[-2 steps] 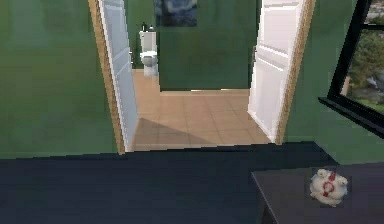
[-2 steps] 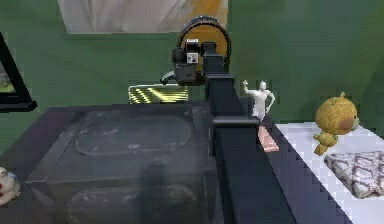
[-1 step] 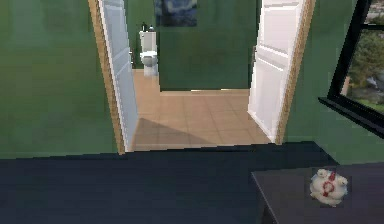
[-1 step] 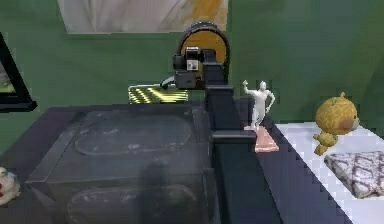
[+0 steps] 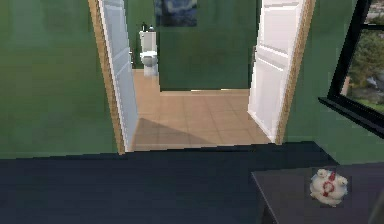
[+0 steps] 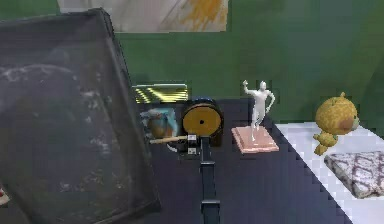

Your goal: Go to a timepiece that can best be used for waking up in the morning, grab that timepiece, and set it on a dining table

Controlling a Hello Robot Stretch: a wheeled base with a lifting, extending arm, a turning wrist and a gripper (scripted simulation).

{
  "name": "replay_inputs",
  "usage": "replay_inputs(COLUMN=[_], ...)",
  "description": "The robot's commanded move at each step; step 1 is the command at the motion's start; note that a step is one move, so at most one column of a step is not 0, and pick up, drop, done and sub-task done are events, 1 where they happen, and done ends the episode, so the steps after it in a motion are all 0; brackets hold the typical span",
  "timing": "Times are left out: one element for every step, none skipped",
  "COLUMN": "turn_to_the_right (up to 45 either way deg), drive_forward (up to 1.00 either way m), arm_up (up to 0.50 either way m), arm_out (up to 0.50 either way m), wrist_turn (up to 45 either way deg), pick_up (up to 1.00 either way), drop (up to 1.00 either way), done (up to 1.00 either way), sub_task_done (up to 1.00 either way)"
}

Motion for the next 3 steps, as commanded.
replay_inputs(turn_to_the_right=[0.0,0.0,0.0], drive_forward=[0.00,0.00,0.00], arm_up=[0.00,0.10,0.00], arm_out=[0.00,0.00,-0.08], wrist_turn=[0.0,0.0,0.0], pick_up=[0.00,0.00,0.00], drop=[1.00,0.00,0.00], done=[0.00,0.00,0.00], sub_task_done=[0.00,0.00,0.00])
